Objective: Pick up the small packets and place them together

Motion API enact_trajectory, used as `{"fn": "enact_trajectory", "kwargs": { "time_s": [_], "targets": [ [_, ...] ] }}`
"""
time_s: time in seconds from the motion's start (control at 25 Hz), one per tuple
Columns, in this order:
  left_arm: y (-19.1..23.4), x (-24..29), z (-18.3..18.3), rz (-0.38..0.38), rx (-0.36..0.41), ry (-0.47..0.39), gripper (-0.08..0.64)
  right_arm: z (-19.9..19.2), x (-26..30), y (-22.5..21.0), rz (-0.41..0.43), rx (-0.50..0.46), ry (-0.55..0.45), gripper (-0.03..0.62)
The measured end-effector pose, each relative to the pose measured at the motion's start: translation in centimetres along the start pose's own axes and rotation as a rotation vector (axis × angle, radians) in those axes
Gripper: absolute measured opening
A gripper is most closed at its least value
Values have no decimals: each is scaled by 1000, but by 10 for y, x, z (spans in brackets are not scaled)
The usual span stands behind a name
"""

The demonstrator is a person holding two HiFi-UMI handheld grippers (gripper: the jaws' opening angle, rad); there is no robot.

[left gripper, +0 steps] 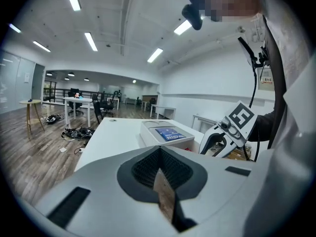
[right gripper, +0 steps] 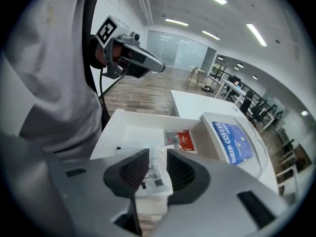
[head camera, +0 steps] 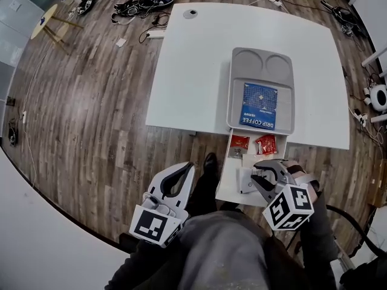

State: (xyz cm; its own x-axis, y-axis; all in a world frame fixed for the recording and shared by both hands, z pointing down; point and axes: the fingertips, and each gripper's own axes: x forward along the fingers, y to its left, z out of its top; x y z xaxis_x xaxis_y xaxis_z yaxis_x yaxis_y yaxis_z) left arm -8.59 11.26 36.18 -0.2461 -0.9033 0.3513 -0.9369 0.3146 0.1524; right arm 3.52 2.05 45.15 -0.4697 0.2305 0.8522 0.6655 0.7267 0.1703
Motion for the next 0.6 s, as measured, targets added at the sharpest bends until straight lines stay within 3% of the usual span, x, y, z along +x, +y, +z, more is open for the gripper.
{"fn": "enact_trajectory", "kwargs": {
  "time_s": [0.4,0.6],
  "targets": [
    [35,-2,-13,43,-44,20,-3,-12,39,9,141,-37,208,118],
    [46,-2,-14,58,-56,19,-3,-15,43,10,176,-51,277,83]
  ]
}}
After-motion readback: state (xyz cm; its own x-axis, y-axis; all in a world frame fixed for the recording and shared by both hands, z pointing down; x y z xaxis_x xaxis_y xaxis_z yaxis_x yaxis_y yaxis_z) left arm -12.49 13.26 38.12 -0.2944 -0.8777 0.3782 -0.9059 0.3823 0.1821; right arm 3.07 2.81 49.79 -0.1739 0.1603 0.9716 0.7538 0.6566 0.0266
